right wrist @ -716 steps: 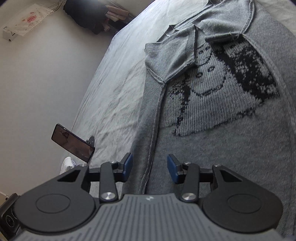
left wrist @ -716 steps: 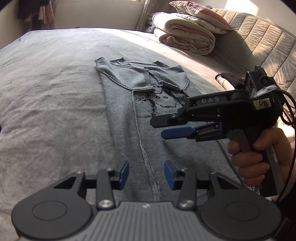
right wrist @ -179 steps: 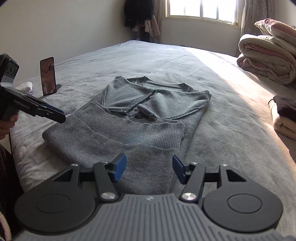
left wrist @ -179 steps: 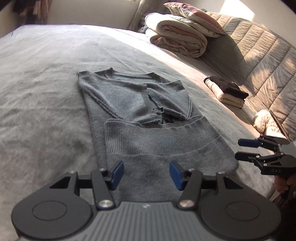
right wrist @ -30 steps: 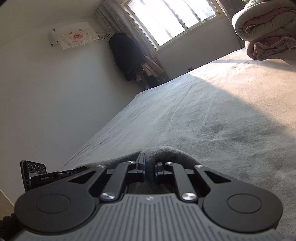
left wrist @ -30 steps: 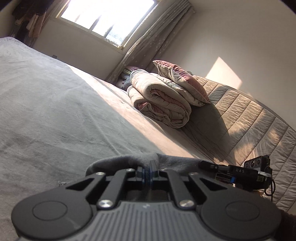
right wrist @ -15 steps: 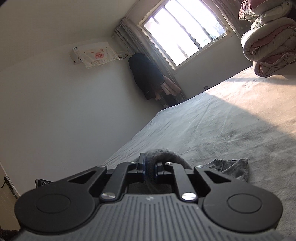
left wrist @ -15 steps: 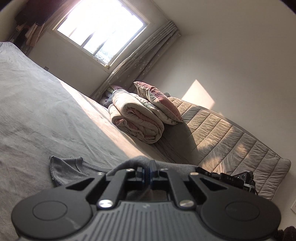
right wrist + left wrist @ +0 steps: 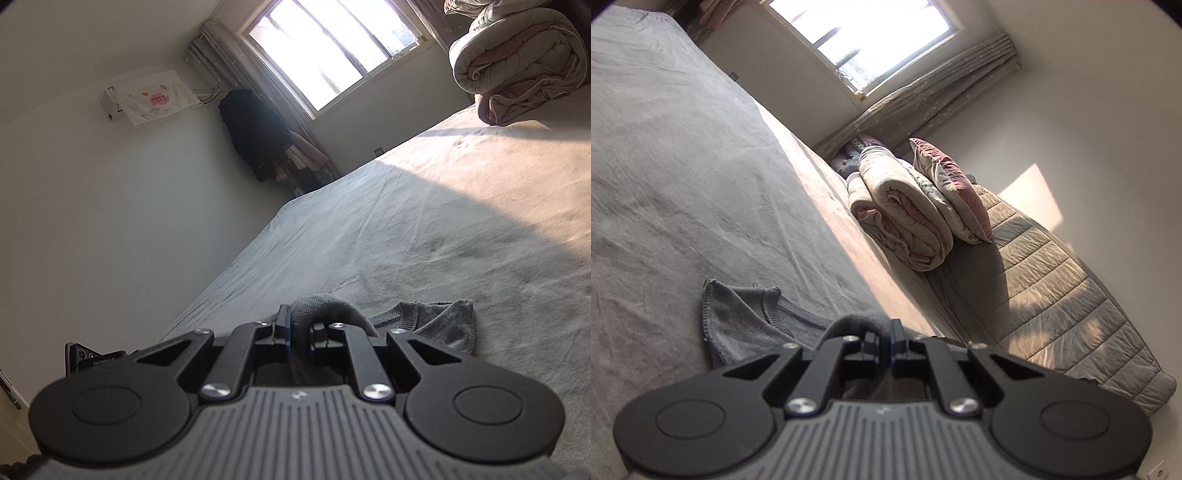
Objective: Fold clothes
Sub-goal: 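Lower the fold onto the bundle with both grippers and open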
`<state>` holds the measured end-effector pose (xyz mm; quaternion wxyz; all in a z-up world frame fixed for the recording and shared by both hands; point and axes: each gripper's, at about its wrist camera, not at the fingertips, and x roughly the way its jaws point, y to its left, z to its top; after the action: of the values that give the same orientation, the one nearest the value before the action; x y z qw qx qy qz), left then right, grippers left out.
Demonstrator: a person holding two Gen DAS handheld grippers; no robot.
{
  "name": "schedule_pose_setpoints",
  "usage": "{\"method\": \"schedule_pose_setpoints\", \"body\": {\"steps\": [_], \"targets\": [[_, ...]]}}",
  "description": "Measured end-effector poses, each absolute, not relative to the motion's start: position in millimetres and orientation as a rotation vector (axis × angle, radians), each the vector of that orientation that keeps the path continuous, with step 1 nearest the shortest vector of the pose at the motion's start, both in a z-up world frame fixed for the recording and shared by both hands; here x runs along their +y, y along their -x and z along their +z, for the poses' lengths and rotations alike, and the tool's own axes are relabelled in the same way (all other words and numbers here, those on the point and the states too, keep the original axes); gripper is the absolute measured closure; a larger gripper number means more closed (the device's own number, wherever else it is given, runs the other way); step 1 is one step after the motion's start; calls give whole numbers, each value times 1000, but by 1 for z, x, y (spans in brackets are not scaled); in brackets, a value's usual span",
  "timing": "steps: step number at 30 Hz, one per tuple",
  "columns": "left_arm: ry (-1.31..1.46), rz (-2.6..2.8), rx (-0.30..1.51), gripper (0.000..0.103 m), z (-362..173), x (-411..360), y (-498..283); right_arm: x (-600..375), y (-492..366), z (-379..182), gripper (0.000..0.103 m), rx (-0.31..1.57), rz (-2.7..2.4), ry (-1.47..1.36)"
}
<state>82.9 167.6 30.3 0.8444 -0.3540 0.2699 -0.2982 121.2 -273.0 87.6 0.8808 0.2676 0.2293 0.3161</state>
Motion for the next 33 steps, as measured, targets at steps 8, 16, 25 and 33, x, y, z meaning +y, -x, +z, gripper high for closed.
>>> {"method": "schedule_pose_setpoints", "body": {"steps": [8, 16, 25, 33], "targets": [[835, -513, 783, 98, -12, 168, -182, -266, -196, 56, 91, 610, 592, -615], [805, -448, 851, 98, -48, 152, -227, -266, -252, 0, 91, 758, 449, -669], [611, -382, 810, 94, -46, 140, -220, -275, -244, -21, 90, 759, 446, -660], [304, -212, 618, 54, 7, 134, -181, -272, -194, 23, 63, 640, 335, -382]]}}
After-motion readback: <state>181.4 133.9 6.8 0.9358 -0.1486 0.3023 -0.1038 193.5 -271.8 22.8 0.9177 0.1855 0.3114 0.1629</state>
